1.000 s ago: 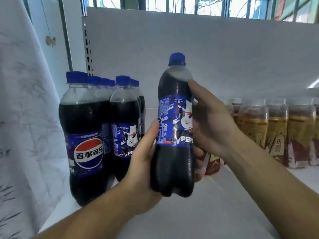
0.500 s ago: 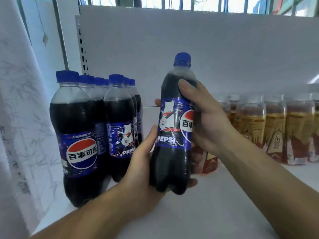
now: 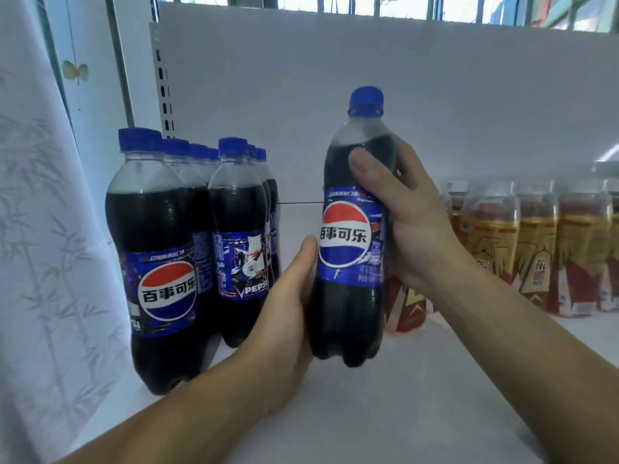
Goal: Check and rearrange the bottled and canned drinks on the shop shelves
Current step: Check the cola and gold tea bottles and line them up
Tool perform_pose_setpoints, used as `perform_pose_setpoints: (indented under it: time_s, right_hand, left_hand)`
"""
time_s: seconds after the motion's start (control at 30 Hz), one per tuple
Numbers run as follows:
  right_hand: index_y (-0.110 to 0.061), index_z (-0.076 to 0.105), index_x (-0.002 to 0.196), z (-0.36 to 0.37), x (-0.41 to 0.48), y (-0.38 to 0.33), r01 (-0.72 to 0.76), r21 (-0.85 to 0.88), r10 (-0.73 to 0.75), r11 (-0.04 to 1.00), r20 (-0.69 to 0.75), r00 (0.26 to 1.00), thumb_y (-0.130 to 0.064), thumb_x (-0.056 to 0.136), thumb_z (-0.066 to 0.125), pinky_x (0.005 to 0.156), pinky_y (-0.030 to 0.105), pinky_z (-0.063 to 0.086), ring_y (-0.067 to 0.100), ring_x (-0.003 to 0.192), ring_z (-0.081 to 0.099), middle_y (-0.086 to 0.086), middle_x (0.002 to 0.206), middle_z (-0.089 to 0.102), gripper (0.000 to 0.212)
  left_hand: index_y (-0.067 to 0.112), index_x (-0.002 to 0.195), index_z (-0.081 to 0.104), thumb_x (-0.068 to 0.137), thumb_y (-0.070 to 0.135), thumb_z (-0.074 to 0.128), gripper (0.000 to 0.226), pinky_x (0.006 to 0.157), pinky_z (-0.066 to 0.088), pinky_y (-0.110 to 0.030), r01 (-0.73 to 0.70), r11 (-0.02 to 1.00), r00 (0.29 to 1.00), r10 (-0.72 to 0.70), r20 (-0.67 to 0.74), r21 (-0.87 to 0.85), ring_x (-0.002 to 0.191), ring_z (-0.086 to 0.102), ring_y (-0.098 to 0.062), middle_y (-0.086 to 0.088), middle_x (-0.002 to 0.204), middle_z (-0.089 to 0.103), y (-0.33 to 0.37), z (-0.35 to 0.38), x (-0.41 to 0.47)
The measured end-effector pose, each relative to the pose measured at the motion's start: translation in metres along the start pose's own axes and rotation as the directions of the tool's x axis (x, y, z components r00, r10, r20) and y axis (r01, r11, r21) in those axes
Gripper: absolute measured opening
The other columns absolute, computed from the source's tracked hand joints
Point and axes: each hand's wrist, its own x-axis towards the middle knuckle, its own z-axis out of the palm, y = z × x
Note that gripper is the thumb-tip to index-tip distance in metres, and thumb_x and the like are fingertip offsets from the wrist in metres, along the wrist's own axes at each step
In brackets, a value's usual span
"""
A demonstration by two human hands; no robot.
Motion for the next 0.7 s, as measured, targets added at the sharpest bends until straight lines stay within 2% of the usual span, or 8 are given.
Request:
perform_pose_setpoints:
  time_s: [0.07, 0.17, 0.27, 0.33, 0.43, 0.5, 0.6, 0.7]
  right_hand:
    - [-0.025, 0.049, 0.138, 0.000, 0.000, 0.002, 0.014, -0.059, -0.014, 0.998, 0.001, 1.000, -0.036, 0.073, 0.082, 0.080, 0.036, 0.059, 0.021, 0.093, 0.074, 0.001, 0.113, 0.070, 0.074]
    - [-0.017, 0.050, 0.139, 0.000, 0.001, 0.003, -0.119, 0.051, 0.113, 0.992, 0.102, 0.988, -0.038, 0.080, 0.071, 0.090, 0.042, 0.057, 0.032, 0.108, 0.069, 0.011, 0.122, 0.067, 0.066]
    - [-0.011, 0.057, 0.132, -0.002, 0.004, 0.001, -0.148, 0.050, 0.142, 0.988, 0.103, 0.985, -0.040, 0.083, 0.066, 0.083, 0.040, 0.054, 0.023, 0.096, 0.068, 0.007, 0.108, 0.068, 0.058]
    - [-0.014, 0.059, 0.129, -0.001, 0.002, 0.000, -0.068, 0.026, 0.067, 0.997, 0.051, 0.996, -0.042, 0.079, 0.075, 0.078, 0.036, 0.055, 0.017, 0.089, 0.070, 0.002, 0.104, 0.070, 0.060]
    - [-0.030, 0.054, 0.131, 0.002, -0.002, -0.001, 0.065, -0.227, -0.074, 0.972, -0.031, 0.997, -0.045, 0.067, 0.087, 0.081, 0.028, 0.059, 0.009, 0.093, 0.072, -0.007, 0.114, 0.069, 0.074]
    - [-0.030, 0.049, 0.133, 0.004, -0.003, 0.000, 0.002, -0.236, -0.001, 0.972, 0.004, 1.000, -0.048, 0.069, 0.084, 0.083, 0.030, 0.060, 0.009, 0.093, 0.072, -0.006, 0.115, 0.067, 0.075]
    - [-0.017, 0.049, 0.139, 0.006, -0.003, 0.001, -0.237, 0.015, 0.233, 0.971, 0.135, 0.963, -0.041, 0.076, 0.071, 0.085, 0.039, 0.060, 0.023, 0.100, 0.073, 0.011, 0.119, 0.070, 0.070]
    - [-0.018, 0.054, 0.132, 0.003, -0.002, 0.001, -0.223, 0.049, 0.216, 0.974, 0.111, 0.970, -0.036, 0.076, 0.071, 0.088, 0.043, 0.060, 0.033, 0.104, 0.072, 0.015, 0.119, 0.071, 0.061]
  left_hand:
    - [0.015, 0.114, 0.071, 0.093, 0.049, 0.051, 0.045, 0.064, 0.057, -0.022, -0.087, 0.995, 0.995, 0.089, -0.049, 0.046, 0.067, 0.073, -0.011, -0.008, 0.104, 0.077, -0.002, -0.002, 0.002]
    - [0.008, 0.096, 0.076, 0.076, 0.069, 0.053, 0.068, 0.064, 0.058, -0.035, 0.074, 0.997, 0.997, -0.074, 0.004, 0.001, 0.068, 0.070, -0.030, -0.016, 0.087, 0.074, -0.005, -0.008, -0.011]
    - [0.005, 0.084, 0.076, 0.085, 0.068, 0.044, 0.071, 0.058, 0.057, -0.033, 0.145, 0.987, 0.980, -0.133, 0.150, -0.075, 0.061, 0.067, -0.030, -0.017, 0.079, 0.070, -0.008, -0.010, -0.014]
    - [0.010, 0.089, 0.080, 0.089, 0.067, 0.044, 0.067, 0.066, 0.057, -0.033, 0.089, 0.993, 0.993, -0.083, 0.079, -0.071, 0.069, 0.073, -0.027, -0.012, 0.087, 0.075, -0.008, -0.006, -0.011]
    - [0.023, 0.100, 0.080, 0.088, 0.066, 0.044, 0.057, 0.078, 0.059, -0.032, -0.051, 0.999, 0.999, 0.051, -0.019, 0.005, 0.087, 0.076, -0.020, -0.003, 0.097, 0.078, -0.009, 0.001, -0.012]
    - [0.017, 0.102, 0.079, 0.078, 0.070, 0.050, 0.065, 0.084, 0.057, -0.036, -0.044, 0.999, 0.997, 0.044, -0.067, 0.005, 0.087, 0.074, -0.028, -0.008, 0.095, 0.077, -0.009, -0.001, -0.012]
    - [0.004, 0.080, 0.075, 0.081, 0.070, 0.049, 0.070, 0.060, 0.057, -0.035, 0.088, 0.996, 0.994, -0.088, 0.070, 0.006, 0.061, 0.066, -0.031, -0.019, 0.076, 0.069, 0.000, -0.004, -0.012]
    - [0.000, 0.077, 0.063, 0.105, 0.048, 0.031, 0.064, 0.046, 0.051, -0.022, 0.006, 0.997, 0.993, -0.016, 0.117, 0.081, 0.045, 0.066, -0.018, -0.009, 0.054, 0.067, 0.002, -0.010, -0.007]
